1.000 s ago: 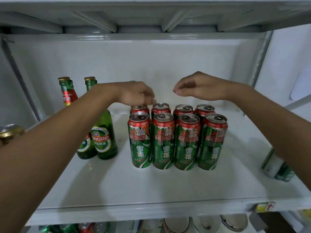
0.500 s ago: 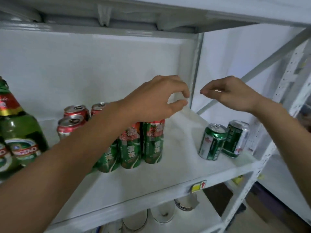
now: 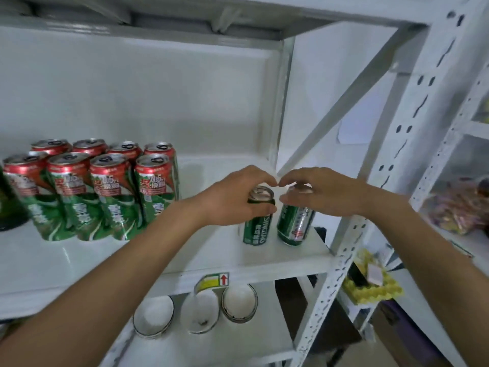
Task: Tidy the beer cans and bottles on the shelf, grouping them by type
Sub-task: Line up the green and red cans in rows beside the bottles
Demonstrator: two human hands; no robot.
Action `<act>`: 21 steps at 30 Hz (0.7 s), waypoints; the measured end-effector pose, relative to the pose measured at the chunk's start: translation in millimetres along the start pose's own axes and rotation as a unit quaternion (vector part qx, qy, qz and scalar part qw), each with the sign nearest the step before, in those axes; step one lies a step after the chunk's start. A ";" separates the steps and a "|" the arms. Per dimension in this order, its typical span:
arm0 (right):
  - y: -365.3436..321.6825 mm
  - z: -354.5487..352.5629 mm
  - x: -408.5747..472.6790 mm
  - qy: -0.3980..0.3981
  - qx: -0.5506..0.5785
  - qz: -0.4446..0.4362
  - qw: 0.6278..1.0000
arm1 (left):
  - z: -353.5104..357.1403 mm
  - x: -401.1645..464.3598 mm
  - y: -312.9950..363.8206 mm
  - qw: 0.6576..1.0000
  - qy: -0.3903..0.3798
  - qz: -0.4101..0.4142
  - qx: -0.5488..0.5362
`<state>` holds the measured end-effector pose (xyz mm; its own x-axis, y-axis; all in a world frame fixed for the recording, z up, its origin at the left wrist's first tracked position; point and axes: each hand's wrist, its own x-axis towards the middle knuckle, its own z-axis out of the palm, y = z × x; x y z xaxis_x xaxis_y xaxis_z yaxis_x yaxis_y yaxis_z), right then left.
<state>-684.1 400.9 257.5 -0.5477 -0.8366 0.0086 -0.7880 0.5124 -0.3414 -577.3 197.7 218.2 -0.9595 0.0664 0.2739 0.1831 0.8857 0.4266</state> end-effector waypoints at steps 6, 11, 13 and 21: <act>11.8 4.2 9.4 -0.083 -0.105 -0.030 0.990 | 1.2 -2.9 3.8 0.999 0.010 -0.028 -0.010; 2.5 12.7 23.0 -0.095 -0.285 -0.057 0.952 | -11.3 1.6 12.4 0.999 -0.026 -0.033 0.032; -4.5 16.9 22.8 -0.087 -0.372 -0.071 0.922 | -15.0 2.6 12.5 0.998 -0.036 -0.038 0.044; -15.9 20.8 21.5 -0.050 -0.568 -0.121 0.813 | -22.7 1.9 3.4 0.997 -0.043 -0.059 0.031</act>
<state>-677.5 370.7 243.6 -0.3575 -0.9218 -0.1499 -0.6518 0.1313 0.7469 -573.6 190.5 239.8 -0.9887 -0.0032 0.1499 0.0570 0.9166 0.3958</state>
